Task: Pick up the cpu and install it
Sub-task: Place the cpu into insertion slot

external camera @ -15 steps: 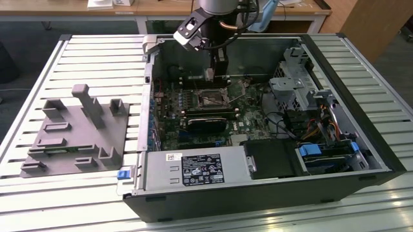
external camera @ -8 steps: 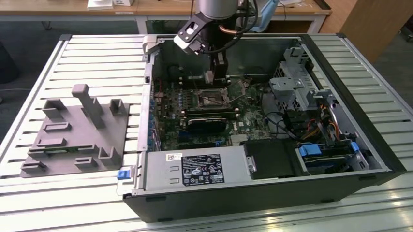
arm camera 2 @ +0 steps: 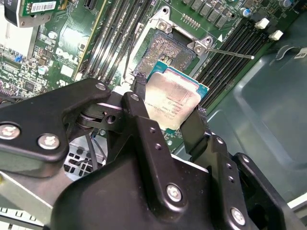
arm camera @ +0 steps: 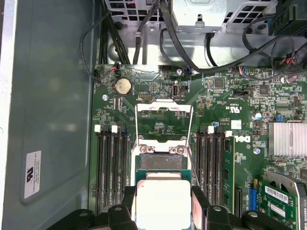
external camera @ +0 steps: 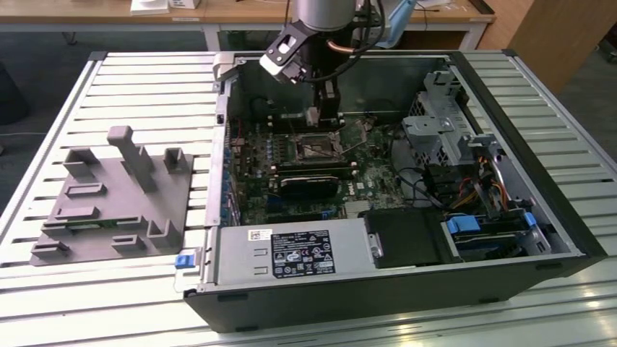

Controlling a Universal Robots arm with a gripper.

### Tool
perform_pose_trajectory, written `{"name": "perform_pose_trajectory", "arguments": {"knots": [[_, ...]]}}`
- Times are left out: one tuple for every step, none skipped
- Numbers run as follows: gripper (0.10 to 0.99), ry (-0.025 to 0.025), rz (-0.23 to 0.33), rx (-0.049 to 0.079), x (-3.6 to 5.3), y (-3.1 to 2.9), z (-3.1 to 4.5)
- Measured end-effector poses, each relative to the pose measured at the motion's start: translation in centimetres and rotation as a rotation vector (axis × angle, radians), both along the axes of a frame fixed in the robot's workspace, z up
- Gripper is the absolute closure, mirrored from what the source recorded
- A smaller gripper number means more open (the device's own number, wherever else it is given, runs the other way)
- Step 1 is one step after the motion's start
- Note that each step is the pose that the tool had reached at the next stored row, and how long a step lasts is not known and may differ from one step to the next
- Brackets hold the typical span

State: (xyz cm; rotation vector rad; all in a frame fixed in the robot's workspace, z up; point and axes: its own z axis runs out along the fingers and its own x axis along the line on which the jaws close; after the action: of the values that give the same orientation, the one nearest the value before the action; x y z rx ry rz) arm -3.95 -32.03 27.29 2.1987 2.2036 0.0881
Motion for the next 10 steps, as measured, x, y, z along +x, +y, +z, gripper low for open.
{"name": "perform_pose_trajectory", "arguments": {"knots": [[0.545, 0.0, 0.0, 0.0, 0.0, 0.0, -0.02], [0.545, 0.0, 0.0, 0.0, 0.0, 0.0, -0.04], [0.545, 0.0, 0.0, 0.0, 0.0, 0.0, -0.06], [0.545, 0.0, 0.0, 0.0, 0.0, 0.0, -0.07], [0.545, 0.0, 0.0, 0.0, 0.0, 0.0, -0.09], [0.545, 0.0, 0.0, 0.0, 0.0, 0.0, -0.11], [0.545, 0.0, 0.0, 0.0, 0.0, 0.0, -0.13], [0.545, -0.0001, 0.0, 0.0, 0.0, 0.0, -0.14], [0.545, -0.0001, 0.0, 0.0, 0.0, 0.0, -0.16], [0.545, 0.0, 0.0, 0.0, 0.0, 0.0, -0.18]]}}
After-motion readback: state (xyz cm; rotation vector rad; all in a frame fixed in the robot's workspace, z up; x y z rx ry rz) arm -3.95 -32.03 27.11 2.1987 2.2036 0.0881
